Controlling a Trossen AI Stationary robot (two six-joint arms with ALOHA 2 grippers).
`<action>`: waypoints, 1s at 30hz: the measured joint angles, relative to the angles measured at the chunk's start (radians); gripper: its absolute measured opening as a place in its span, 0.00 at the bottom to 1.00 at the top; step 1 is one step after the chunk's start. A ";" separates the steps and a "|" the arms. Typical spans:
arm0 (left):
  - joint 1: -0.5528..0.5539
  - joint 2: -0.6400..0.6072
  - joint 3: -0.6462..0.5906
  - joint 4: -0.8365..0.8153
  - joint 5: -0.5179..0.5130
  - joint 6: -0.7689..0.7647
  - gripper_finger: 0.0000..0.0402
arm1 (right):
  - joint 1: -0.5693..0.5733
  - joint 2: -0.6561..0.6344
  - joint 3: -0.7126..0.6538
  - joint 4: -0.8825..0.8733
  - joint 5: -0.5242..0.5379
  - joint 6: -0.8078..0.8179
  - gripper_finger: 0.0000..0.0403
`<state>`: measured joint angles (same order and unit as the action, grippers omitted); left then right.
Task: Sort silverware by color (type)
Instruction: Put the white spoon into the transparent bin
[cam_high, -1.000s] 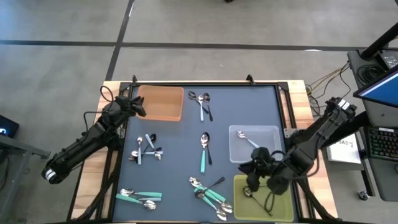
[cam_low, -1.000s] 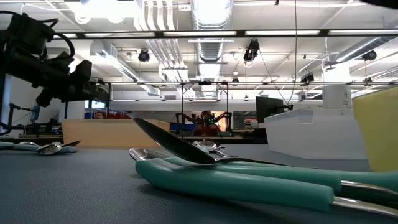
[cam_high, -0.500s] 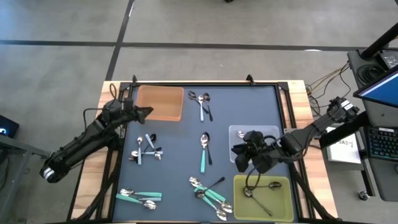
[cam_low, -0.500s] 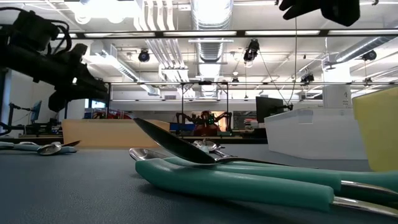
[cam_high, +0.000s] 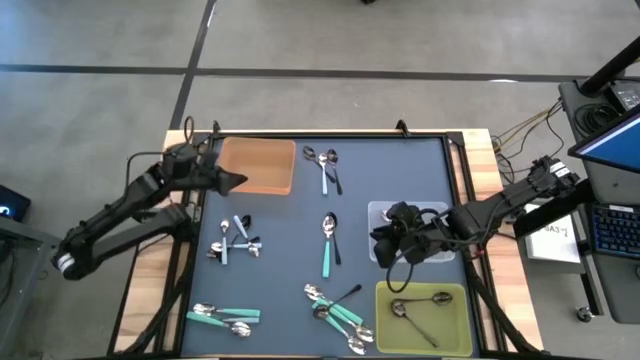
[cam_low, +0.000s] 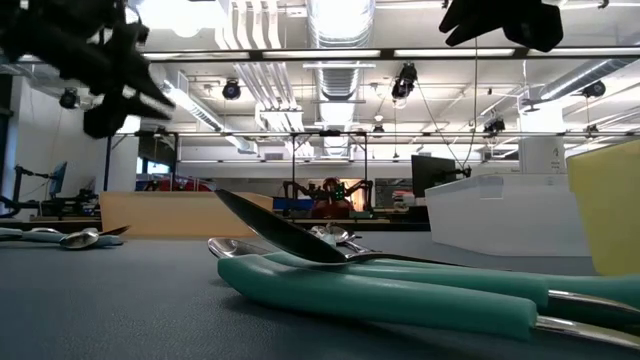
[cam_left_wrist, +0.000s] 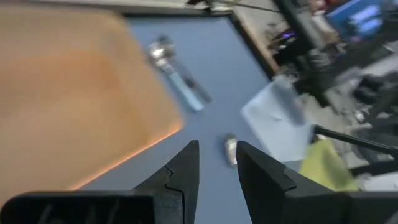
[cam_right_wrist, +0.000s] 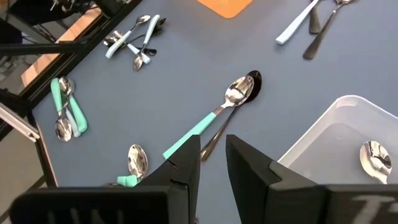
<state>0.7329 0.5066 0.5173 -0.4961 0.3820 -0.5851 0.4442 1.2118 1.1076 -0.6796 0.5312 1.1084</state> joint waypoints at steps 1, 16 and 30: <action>-0.017 0.017 0.033 0.000 0.000 0.002 0.22 | 0.000 0.000 0.000 0.000 0.000 -0.007 0.17; -0.339 0.420 0.241 -0.264 -0.006 0.026 0.22 | 0.000 0.000 0.000 0.000 -0.009 -0.078 0.17; -0.607 0.694 0.241 -0.525 -0.297 -0.135 0.22 | 0.000 0.000 0.000 -0.027 -0.045 -0.125 0.17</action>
<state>0.1260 1.2001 0.7586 -1.0209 0.0851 -0.7202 0.4442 1.2118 1.1076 -0.7066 0.4862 0.9836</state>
